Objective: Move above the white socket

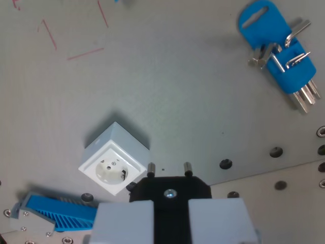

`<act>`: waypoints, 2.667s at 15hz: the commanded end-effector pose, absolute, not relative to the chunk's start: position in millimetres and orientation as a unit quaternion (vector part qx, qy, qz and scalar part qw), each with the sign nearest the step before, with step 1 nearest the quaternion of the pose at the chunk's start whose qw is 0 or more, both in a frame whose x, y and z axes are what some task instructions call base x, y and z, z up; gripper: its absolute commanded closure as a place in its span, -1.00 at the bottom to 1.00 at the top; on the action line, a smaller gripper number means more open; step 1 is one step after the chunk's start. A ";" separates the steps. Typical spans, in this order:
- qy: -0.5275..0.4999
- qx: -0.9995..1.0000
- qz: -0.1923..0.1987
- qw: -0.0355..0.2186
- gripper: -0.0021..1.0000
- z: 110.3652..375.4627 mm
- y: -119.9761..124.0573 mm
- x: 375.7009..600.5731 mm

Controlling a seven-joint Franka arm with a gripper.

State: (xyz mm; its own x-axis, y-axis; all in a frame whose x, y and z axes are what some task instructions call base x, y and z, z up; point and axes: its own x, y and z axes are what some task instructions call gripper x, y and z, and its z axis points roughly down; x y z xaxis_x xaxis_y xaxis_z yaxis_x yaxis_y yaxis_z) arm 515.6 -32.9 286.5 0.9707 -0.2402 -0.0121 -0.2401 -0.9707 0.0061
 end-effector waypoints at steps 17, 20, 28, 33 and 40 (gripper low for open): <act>0.058 0.998 0.040 0.008 1.00 229.4 -5.3 476.1; 0.087 0.995 0.042 0.010 1.00 219.3 0.7 467.6; 0.160 0.986 0.044 0.018 1.00 186.2 19.5 442.8; 0.197 0.979 0.039 0.021 1.00 164.5 32.0 429.6; 0.229 0.973 0.030 0.022 1.00 137.6 47.6 417.8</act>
